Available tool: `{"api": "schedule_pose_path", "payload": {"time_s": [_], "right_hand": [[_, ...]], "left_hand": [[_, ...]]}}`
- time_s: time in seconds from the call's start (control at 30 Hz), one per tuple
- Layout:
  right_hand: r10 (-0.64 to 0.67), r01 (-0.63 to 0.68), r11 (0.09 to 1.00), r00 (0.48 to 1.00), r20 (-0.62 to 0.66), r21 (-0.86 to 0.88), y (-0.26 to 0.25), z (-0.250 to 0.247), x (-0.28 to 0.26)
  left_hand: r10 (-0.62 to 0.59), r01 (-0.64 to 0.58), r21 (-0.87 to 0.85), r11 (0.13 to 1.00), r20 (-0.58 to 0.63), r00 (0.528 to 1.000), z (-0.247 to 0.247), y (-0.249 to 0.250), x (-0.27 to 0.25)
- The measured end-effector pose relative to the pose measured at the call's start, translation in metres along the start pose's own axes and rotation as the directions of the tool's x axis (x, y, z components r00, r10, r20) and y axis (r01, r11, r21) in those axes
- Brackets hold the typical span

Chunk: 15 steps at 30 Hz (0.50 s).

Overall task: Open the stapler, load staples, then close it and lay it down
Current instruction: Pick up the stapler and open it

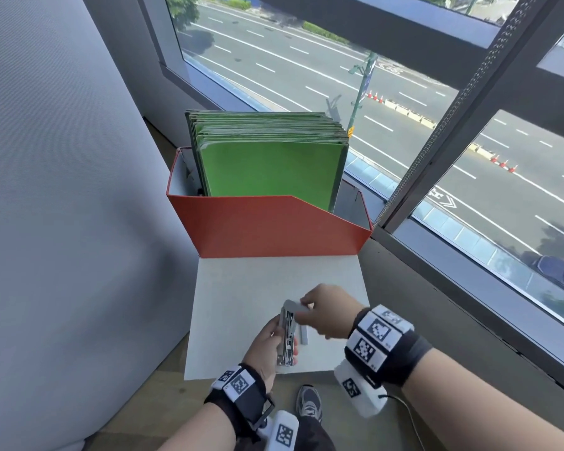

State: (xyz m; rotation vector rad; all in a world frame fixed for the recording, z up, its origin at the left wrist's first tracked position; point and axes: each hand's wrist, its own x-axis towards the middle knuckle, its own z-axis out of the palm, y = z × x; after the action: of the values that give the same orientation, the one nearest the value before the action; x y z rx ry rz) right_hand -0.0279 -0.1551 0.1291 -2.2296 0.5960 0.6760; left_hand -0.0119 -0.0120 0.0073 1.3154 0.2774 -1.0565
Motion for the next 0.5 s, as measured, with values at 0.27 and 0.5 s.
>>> {"api": "schedule_pose_path", "payload": {"time_s": [0.27,0.5], "right_hand": [[-0.095,0.146,0.982,0.934,-0.344,0.124,0.003,-0.026,0.047],[0.004,0.098,0.934,0.959,-0.285,0.343,0.024,0.000,0.088]], "left_hand": [[-0.012,0.013,-0.037,0.999,0.034,0.999,-0.001,0.000,-0.018],[-0.045,0.052,-0.110,0.993,0.058,0.997,-0.008,0.000,-0.028]]}}
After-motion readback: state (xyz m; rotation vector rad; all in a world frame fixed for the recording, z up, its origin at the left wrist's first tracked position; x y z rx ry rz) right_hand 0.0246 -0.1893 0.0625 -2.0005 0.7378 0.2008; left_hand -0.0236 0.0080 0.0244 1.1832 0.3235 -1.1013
